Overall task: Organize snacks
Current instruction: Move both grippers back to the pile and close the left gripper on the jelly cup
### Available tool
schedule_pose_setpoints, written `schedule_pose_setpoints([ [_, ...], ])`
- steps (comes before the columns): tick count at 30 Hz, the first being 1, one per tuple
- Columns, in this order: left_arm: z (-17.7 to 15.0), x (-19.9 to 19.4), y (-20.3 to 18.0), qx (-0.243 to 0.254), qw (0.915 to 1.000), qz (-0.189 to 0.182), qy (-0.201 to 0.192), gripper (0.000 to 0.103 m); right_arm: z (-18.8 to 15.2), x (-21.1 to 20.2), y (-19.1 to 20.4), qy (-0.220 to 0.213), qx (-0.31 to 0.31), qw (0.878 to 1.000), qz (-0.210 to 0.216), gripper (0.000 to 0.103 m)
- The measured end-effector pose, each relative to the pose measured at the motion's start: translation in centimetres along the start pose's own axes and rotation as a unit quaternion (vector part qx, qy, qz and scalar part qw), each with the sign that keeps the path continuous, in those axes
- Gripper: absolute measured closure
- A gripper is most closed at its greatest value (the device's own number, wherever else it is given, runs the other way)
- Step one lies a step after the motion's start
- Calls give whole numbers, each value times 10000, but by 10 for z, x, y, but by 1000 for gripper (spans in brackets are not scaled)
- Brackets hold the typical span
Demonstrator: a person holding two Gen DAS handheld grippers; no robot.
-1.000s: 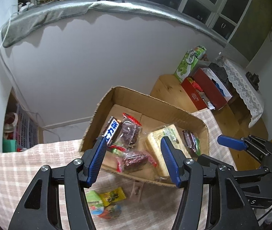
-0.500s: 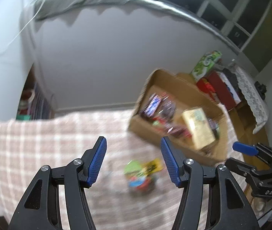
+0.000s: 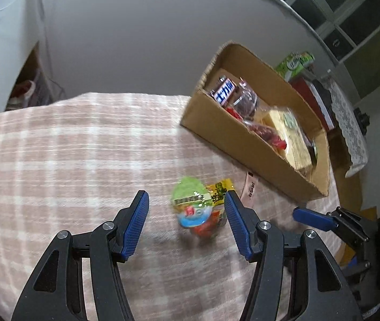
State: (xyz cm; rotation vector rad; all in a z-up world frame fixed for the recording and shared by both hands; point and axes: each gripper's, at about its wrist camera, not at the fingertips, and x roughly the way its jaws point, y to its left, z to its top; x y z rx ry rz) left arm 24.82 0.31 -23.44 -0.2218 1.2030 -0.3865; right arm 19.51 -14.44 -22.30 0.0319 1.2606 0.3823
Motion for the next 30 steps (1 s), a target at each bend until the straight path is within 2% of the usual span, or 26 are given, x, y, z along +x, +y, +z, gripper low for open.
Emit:
schedule_pose_setpoints([
  [4,0,17,-5,224,9996,146,119,45,-1,14,3,69,-58,9999,71,38],
  [12,-5,32,-4,447,9980,401,189,51,1,36,3,109,-102,9999,72,39],
  [17,-7,29,-1,502,9979,408,72,60,8,48,2,124,-204,9997,55,43],
  [20,-8,26,4,455,9982,389,38,74,12,53,6,115,-301,9994,84,43],
  [26,-16,18,21,353,9987,372,-30,77,16,65,22,125,-539,9985,41,43],
  [28,-17,16,24,324,9988,367,-47,77,18,68,27,153,-598,9981,73,57],
  [30,-18,15,26,299,9989,362,-62,77,20,75,32,206,-676,9975,83,61],
])
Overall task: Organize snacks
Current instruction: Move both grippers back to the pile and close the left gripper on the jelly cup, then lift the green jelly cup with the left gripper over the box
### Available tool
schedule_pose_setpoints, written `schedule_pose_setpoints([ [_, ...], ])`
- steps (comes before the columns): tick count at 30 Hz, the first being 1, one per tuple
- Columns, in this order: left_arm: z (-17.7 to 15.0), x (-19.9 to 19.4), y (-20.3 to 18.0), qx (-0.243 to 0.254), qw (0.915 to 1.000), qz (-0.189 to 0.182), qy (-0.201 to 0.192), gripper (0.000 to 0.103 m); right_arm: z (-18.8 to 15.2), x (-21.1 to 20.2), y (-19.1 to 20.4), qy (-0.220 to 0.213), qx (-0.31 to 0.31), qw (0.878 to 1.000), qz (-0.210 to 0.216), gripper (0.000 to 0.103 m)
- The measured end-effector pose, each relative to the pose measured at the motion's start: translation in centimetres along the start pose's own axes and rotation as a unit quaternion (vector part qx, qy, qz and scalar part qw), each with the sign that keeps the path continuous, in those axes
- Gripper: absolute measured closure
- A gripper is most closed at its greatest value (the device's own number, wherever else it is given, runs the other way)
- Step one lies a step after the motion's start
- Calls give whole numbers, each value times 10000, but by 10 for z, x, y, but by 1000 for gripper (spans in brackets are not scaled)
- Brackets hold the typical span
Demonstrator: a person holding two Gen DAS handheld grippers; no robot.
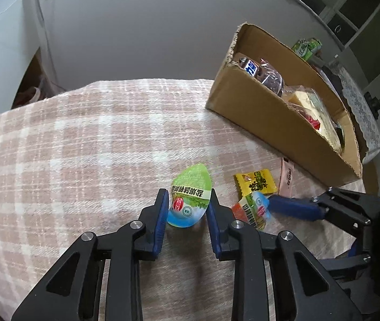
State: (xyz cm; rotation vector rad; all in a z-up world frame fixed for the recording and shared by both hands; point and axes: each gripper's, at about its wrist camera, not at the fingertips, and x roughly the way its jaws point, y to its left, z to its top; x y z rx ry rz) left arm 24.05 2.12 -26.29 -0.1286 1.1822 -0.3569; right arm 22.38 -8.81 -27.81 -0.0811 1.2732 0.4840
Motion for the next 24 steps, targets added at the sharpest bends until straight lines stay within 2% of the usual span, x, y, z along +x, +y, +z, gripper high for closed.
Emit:
schedule_pose_setpoints([
  [8,-3,-4,7,-77,10000,23,-51,77,6,8,7,-10,-121,9999,-52,62],
  [16,-2,-5,6,-162,9998,68,-91,78,11,11,10,16,-240,9997,-81,70],
  [24,-9,-13,14,-220,9996,46,-148,79,9,2,7,-55,-99,9999,-20,75],
])
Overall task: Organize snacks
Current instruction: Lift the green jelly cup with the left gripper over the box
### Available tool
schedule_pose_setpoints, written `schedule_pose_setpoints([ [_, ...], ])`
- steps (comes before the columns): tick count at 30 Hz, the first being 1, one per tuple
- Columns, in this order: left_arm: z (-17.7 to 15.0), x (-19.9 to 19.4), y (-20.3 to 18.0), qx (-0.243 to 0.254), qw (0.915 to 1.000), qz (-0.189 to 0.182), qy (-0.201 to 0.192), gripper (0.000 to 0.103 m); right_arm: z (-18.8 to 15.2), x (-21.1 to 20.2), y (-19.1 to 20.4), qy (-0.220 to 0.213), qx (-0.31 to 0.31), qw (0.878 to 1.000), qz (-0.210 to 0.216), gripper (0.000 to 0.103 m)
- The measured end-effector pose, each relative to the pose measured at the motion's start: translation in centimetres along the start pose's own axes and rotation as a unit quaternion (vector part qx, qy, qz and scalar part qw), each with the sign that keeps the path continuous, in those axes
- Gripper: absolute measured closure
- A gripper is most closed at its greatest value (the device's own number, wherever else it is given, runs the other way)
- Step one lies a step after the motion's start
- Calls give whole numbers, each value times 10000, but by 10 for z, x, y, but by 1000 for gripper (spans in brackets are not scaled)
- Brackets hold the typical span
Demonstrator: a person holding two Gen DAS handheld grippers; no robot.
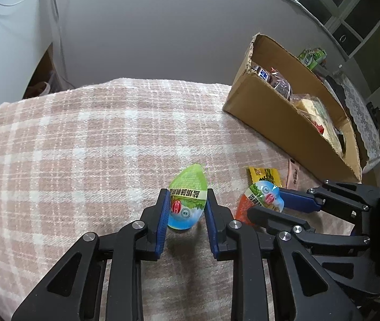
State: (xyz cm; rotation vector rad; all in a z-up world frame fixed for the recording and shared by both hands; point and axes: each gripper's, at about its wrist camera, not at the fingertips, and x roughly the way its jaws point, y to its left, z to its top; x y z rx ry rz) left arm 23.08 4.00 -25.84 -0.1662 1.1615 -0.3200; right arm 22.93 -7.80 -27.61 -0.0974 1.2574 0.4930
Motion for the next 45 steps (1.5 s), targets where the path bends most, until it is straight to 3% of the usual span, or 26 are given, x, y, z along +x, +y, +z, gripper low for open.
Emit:
schedule_pose_setpoints([
  [13,4,-20,-2,28,9998,-103,-169,80,-2,-38,-12,-257,231,9994,58,77],
  [29,41,-58,-61,371,9963,-372,-684,80,6,-129,-51,-932,460,9943,-257,77],
  [45,89,-48,-122,820,9922,-446,-829,80,18,-176,-119,-1193,822,9858,-855,78],
])
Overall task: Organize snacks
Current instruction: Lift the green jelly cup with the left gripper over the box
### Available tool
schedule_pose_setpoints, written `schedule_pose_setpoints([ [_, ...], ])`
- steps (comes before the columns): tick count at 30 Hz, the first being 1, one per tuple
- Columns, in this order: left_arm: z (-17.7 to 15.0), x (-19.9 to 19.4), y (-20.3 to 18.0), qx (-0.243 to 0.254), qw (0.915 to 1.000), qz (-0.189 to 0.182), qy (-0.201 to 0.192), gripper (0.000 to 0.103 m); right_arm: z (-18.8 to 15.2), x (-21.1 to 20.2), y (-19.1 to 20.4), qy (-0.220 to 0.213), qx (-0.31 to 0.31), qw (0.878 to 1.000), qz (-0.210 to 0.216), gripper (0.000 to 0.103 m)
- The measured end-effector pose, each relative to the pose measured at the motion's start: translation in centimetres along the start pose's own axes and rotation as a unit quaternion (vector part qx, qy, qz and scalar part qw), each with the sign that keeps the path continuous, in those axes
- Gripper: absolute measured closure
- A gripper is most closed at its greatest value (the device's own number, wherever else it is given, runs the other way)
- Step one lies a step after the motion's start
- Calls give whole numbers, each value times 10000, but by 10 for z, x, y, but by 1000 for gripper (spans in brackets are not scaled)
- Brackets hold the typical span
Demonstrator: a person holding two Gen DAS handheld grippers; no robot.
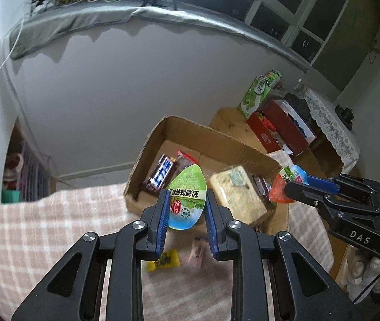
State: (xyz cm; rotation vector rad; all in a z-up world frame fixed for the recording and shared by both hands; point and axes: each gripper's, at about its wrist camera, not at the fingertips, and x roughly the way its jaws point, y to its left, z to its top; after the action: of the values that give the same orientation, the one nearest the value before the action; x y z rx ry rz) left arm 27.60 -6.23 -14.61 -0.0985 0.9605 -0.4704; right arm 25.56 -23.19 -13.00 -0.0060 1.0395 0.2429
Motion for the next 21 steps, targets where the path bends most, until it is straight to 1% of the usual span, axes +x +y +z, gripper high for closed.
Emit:
schedule_pose_setpoints([
  [6,10,11,-13,251,9996,117,78,80,2,9,-23,135,172,9997,-111,78],
  [10,16,20,-22,352,9992,170,113,80,1,17,-31,227,224,9994,-161,77],
  [21,18,41,-24,414,9981,300,357,80,-4,33,-45,417,466,9980,-125,77],
])
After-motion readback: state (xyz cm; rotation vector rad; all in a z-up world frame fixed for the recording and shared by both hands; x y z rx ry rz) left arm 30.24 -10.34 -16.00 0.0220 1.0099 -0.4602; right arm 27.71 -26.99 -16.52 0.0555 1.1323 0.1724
